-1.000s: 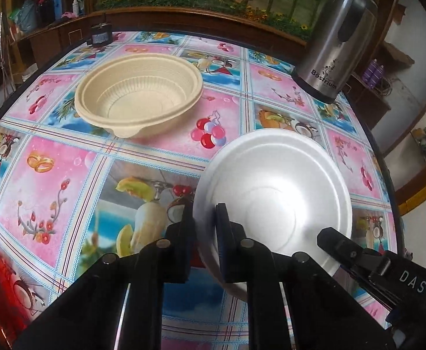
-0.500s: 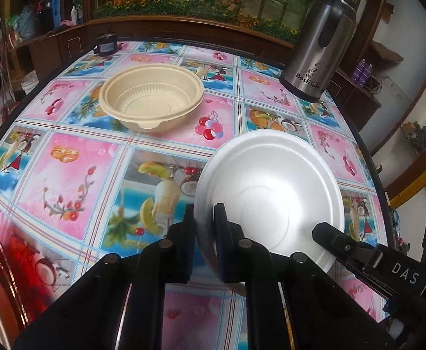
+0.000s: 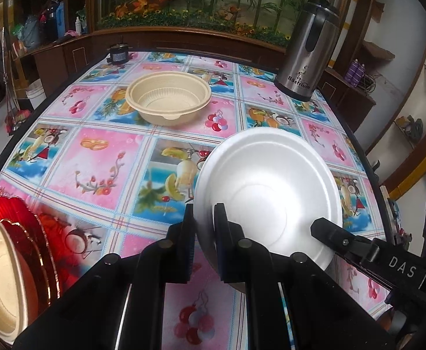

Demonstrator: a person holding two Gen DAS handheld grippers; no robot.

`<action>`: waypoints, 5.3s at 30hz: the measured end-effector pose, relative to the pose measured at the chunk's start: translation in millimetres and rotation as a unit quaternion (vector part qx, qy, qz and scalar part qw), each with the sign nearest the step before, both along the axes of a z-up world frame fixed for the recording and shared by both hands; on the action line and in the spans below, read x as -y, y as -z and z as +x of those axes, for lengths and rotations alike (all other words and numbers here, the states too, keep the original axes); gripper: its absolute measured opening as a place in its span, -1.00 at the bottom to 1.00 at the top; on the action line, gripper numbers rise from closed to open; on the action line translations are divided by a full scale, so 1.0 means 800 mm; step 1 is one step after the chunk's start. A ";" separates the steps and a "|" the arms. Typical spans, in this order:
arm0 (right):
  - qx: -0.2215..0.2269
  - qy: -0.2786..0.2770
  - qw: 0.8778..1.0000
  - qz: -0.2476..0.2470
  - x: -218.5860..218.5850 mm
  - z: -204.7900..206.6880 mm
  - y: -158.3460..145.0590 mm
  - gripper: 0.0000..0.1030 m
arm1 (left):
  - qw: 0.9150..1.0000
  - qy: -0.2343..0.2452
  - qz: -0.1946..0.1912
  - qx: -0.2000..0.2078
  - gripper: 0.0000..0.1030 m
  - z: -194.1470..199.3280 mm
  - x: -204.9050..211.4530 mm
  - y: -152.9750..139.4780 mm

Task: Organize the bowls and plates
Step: 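Lift the white plate off the tablecloth with the left gripper, then carry the white plate with the left gripper over the red plate stack, then lower the white plate into the stack and open the left gripper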

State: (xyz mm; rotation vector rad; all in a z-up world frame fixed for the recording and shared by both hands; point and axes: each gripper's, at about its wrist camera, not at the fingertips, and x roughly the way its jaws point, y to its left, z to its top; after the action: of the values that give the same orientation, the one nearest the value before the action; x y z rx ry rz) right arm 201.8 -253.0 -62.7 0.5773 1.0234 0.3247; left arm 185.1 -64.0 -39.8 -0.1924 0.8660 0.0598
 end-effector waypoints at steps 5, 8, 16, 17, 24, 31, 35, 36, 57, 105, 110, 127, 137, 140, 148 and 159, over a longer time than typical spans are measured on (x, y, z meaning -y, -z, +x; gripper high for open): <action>0.013 -0.009 1.000 -0.004 -0.011 -0.019 -0.012 -0.85 | 1.000 -0.005 -0.002 0.011 -0.81 -0.020 -0.012 -0.008; 0.020 -0.014 1.000 -0.005 -0.019 -0.027 -0.019 -0.85 | 1.000 -0.010 -0.002 0.018 -0.81 -0.032 -0.021 -0.014; 0.043 -0.037 0.998 -0.013 -0.051 -0.049 -0.040 -0.85 | 0.999 -0.026 -0.005 0.035 -0.81 -0.060 -0.049 -0.027; 0.046 -0.040 0.998 -0.014 -0.055 -0.051 -0.043 -0.85 | 0.999 -0.029 -0.006 0.037 -0.81 -0.064 -0.053 -0.029; 0.060 -0.061 0.996 -0.019 -0.083 -0.067 -0.055 -0.85 | 0.998 -0.045 -0.008 0.046 -0.81 -0.084 -0.077 -0.036; 0.067 -0.076 0.995 -0.022 -0.104 -0.074 -0.060 -0.85 | 0.997 -0.055 -0.008 0.048 -0.80 -0.094 -0.093 -0.037; 0.069 -0.086 0.994 -0.025 -0.116 -0.078 -0.062 -0.84 | 0.997 -0.063 -0.008 0.051 -0.80 -0.102 -0.103 -0.039; 0.070 -0.089 0.993 -0.025 -0.118 -0.078 -0.063 -0.84 | 0.996 -0.065 -0.007 0.053 -0.80 -0.104 -0.105 -0.040; 0.089 -0.148 0.985 -0.028 -0.191 -0.093 -0.075 -0.85 | 0.992 -0.109 -0.007 0.064 -0.79 -0.145 -0.169 -0.049; 0.073 -0.274 0.958 -0.047 -0.335 -0.136 -0.055 -0.83 | 0.979 -0.198 -0.013 0.043 -0.79 -0.224 -0.271 -0.021; 0.069 -0.276 0.957 -0.053 -0.337 -0.136 -0.049 -0.83 | 0.980 -0.197 -0.012 0.037 -0.79 -0.223 -0.270 -0.018; 0.053 -0.282 0.955 -0.072 -0.349 -0.131 -0.033 -0.82 | 0.980 -0.197 -0.014 0.020 -0.79 -0.218 -0.276 -0.004; 0.050 -0.282 0.955 -0.075 -0.351 -0.133 -0.031 -0.82 | 0.980 -0.198 -0.013 0.015 -0.78 -0.214 -0.279 -0.001; 0.046 -0.283 0.955 -0.076 -0.353 -0.132 -0.028 -0.82 | 0.980 -0.199 -0.012 0.012 -0.78 -0.213 -0.280 0.002; 0.039 -0.286 0.954 -0.080 -0.356 -0.131 -0.020 -0.82 | 0.980 -0.201 -0.013 0.004 -0.78 -0.210 -0.283 0.009; 0.035 -0.289 0.952 -0.090 -0.364 -0.130 -0.015 -0.81 | 0.979 -0.202 -0.014 0.000 -0.78 -0.206 -0.284 0.013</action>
State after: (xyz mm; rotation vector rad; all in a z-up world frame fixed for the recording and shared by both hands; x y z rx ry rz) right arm 97.4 38.3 -50.5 0.0864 1.1263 0.7528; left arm 20.0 163.6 -50.3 -0.3931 0.8175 0.4267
